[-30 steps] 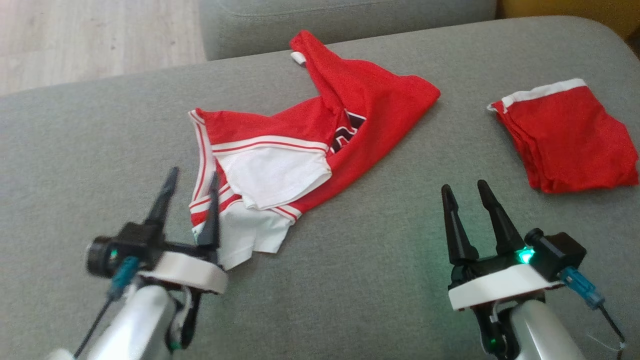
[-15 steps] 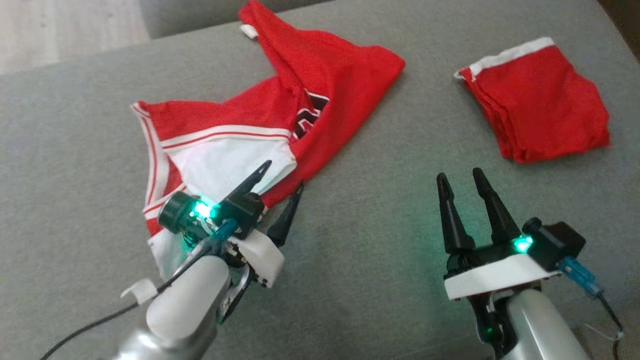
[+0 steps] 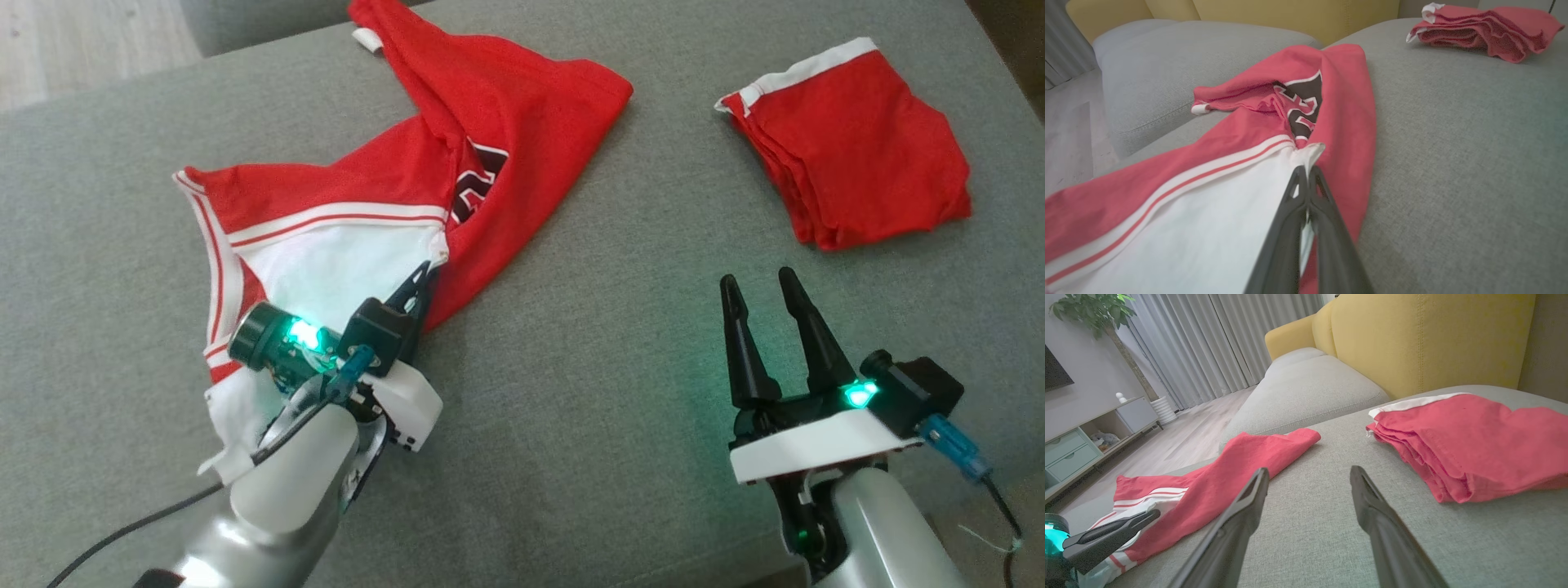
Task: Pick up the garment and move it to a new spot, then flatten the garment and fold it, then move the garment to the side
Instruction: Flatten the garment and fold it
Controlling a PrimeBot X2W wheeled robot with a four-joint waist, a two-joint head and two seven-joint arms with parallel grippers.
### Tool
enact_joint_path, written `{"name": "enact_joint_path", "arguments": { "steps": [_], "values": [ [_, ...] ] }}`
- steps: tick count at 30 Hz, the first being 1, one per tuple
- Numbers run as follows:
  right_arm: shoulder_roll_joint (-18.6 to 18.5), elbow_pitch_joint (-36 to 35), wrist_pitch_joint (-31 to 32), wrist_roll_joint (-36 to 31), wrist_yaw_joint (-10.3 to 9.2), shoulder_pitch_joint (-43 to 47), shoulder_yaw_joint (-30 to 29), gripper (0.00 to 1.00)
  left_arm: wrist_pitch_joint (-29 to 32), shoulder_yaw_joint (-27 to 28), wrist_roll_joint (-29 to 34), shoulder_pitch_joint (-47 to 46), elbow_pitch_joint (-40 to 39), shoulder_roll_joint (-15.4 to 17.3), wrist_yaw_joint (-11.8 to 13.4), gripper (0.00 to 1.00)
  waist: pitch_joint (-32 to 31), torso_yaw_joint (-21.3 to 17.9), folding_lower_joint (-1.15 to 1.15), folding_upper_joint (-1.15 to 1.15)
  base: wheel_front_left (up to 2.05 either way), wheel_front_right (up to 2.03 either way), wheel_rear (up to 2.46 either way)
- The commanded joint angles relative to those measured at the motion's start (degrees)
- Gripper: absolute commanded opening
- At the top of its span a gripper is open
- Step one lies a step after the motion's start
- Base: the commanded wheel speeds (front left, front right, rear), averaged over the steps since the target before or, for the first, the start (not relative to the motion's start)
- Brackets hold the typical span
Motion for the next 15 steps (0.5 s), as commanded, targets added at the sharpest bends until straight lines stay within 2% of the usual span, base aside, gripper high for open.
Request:
{"name": "enact_joint_path", "arguments": {
  "steps": [1,9,12,15],
  "values": [
    [-0.12,-1.26,-0.62,-0.05,-0.05,-1.07,0.99,1.0,-1.09,2.39,-0.7,-2.95,-1.28,0.58,0.16,0.0,-0.64,0.51,0.0,0.0,0.0,0.0,0.0],
    [-0.12,-0.51,-0.62,-0.35,-0.05,-0.81,1.16,1.0,-2.73,4.03,-2.06,-3.47,-3.63,1.71,0.65,0.0,-2.56,1.62,0.0,0.0,0.0,0.0,0.0],
    [-0.12,-0.46,-0.62,-0.25,-0.05,-0.95,1.16,1.0,-2.08,6.17,-3.05,-6.08,-5.65,4.3,0.16,0.0,-2.82,1.81,0.0,0.0,0.0,0.0,0.0],
    [-0.12,-0.72,-0.62,-0.07,-0.05,-1.23,1.42,1.0,0.13,8.45,-3.06,-11.47,-7.08,8.68,-0.93,0.0,-2.26,1.55,0.0,0.0,0.0,0.0,0.0]
  ]
}}
